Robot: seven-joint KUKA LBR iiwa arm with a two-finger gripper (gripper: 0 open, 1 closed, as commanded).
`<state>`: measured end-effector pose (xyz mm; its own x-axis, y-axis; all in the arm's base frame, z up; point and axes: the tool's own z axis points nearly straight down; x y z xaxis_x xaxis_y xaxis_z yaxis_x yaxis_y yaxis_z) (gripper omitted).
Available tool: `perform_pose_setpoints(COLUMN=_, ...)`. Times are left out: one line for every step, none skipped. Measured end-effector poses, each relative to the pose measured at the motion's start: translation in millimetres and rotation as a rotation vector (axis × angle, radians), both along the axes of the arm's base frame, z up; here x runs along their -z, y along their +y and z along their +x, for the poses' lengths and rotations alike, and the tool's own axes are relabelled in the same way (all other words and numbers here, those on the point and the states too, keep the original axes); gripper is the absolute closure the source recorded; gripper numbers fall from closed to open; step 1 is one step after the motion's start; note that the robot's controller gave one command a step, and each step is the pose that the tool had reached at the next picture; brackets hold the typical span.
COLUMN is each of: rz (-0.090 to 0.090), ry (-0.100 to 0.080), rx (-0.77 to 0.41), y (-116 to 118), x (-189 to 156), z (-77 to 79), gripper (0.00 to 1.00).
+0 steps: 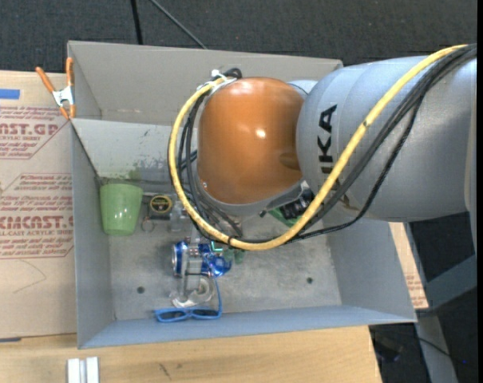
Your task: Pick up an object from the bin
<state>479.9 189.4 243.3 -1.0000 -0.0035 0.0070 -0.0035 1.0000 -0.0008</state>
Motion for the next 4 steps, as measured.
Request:
perform_pose_setpoints(rz=0.002, ry=-0.001, rx=-0.2, y=-83.0, x=176.3, z=50.8, gripper=0.0)
perform_pose_setpoints(rz=0.004, ry=-0.003, rx=-0.2, y=-81.9, x=175.3, z=51.4, gripper=0.0)
perform_pose_setpoints(rz=0.006, ry=-0.003, rx=-0.2, y=-80.9, x=174.7, z=51.8, gripper=0.0)
perform_pose_setpoints(rz=0.008, ry=-0.003, rx=-0.199, y=-80.2, x=174.3, z=52.0, gripper=0.0)
